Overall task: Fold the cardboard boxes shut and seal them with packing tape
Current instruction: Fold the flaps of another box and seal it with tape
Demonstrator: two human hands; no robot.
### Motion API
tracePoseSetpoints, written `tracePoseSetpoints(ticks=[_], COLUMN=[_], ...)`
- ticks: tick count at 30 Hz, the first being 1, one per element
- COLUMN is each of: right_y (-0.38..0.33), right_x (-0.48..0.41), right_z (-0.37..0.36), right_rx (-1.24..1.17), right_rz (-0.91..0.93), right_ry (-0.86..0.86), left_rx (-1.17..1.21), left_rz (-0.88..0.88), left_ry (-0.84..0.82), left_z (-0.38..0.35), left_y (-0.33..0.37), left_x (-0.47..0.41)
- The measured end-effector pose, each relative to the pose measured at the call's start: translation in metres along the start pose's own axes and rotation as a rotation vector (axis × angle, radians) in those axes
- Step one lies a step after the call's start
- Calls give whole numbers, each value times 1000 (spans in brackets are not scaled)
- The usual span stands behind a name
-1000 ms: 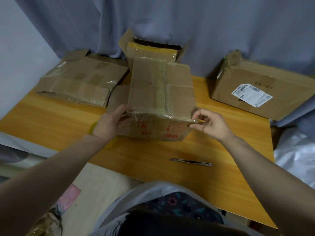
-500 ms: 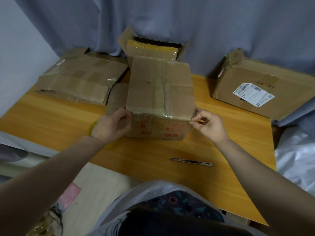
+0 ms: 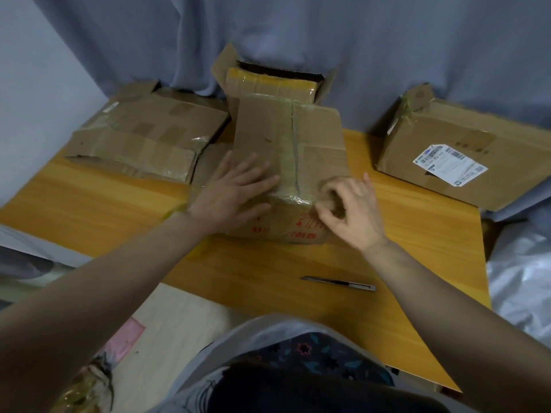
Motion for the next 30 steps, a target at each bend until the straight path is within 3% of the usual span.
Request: tracePoseSetpoints(ticks=[5, 9, 15, 21, 27, 30], right_y=[-31, -40, -53, -19, 0, 0], right_x=[-15, -15, -24, -18, -12, -11], right_z=[-25, -35, -48, -36, -38, -35], right_rx=[226, 376, 497, 277, 124, 38], right_rz=[93, 106, 176, 476, 439, 299], right_ry=[-230, -122, -105, -26, -118, -245], left_rx=[-17, -28, 0, -58, -50, -48], left_rz=[-80, -56, -48, -134, -68, -23], left_ry=[27, 78, -7, -76, -34, 33], left_z=[-17, -27, -39, -35, -33, -24], left_y=[-1, -5, -22, -39, -50, -31], left_x=[-15, -6, 9, 15, 27, 13])
Point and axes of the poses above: each hand's wrist, its own x-axis away from the middle knuckle, its own z-axis out of the back of the hand, y = z × x, the point moved 4 cm from there along -x, towards the middle knuckle, and after that the axes turned 13 degrees about x, right-handed, at the moved point
